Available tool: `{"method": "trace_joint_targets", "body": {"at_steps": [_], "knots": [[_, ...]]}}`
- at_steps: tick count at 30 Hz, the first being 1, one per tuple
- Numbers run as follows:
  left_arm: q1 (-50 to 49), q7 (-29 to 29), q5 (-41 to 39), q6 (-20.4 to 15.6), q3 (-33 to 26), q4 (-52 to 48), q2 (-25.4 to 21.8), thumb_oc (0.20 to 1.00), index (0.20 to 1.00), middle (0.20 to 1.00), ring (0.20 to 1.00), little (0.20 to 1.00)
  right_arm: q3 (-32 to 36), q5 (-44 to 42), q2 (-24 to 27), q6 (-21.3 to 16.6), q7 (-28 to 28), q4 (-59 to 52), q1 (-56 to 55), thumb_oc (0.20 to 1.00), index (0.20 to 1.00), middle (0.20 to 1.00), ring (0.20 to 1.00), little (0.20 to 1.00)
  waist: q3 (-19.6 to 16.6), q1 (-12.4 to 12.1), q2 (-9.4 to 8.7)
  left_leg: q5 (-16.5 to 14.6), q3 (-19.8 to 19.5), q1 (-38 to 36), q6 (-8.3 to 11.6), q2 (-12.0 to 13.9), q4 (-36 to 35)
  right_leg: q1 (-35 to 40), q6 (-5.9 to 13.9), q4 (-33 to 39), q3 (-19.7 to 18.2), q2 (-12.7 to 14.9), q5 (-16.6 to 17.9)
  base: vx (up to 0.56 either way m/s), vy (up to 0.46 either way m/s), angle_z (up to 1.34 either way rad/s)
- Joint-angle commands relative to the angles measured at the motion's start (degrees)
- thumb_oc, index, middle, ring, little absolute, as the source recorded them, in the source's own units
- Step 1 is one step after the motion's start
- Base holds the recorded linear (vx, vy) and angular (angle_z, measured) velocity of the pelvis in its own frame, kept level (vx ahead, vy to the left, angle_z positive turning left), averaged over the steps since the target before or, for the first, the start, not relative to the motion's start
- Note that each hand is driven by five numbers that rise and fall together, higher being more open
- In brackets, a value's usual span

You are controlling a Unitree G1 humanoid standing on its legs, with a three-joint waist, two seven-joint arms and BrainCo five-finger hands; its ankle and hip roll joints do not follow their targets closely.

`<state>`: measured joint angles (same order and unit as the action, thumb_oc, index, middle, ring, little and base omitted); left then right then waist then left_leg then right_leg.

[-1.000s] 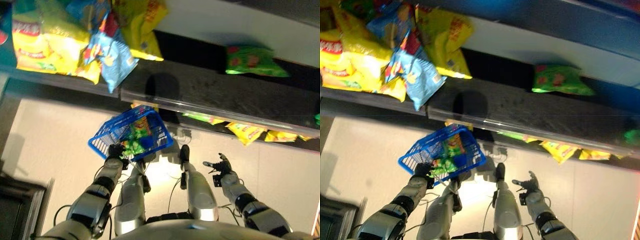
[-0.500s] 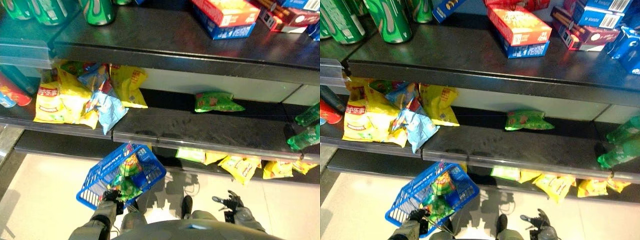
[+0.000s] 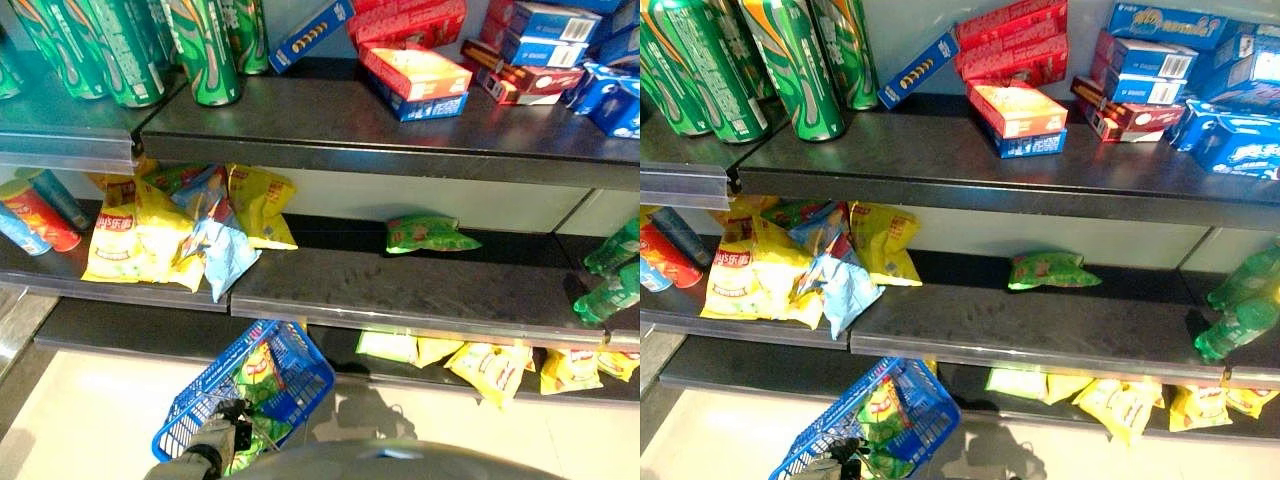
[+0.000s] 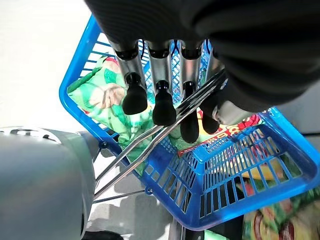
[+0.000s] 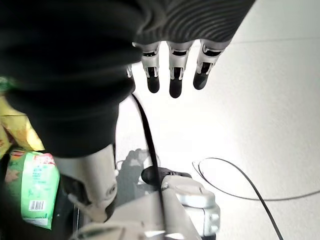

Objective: Pick up the snacks into the basket

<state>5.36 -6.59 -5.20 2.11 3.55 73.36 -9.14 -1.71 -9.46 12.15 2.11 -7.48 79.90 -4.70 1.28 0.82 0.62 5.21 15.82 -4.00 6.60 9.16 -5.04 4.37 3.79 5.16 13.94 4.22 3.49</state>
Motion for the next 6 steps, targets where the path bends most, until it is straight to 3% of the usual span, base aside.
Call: {"method": "trace_joint_targets", "body": {"at_steps": [1, 6], "knots": [[-0.82, 0.07, 5.36, 0.46, 2.36, 3.48, -2.13, 0.200, 0.200, 0.200, 0.200, 0.200, -0.59, 3.12, -1.44, 0.24, 0.79, 2.13, 4.82, 1.000, 1.000, 1.000, 1.000, 1.000, 0.05, -0.25, -2.46, -1.20, -1.51, 1.09, -3.54, -4.06, 0.04, -0.08, 3.83, -5.13, -1.24, 1.11, -3.90, 0.04, 0.016, 0.00], [-1.10, -0.05, 4.90, 0.82, 1.39, 4.27, -2.15, 0.200, 0.200, 0.200, 0.200, 0.200, -1.80, 4.52, -1.31, 0.14, 0.80, 1.16, 5.35, 1.000, 1.000, 1.000, 1.000, 1.000, -0.29, -0.71, -2.98, -1.67, -1.60, 0.31, -3.68, -4.22, 0.04, 0.57, 3.83, -5.07, -1.21, 1.06, -4.19, 0.01, 0.001, 0.00]]}}
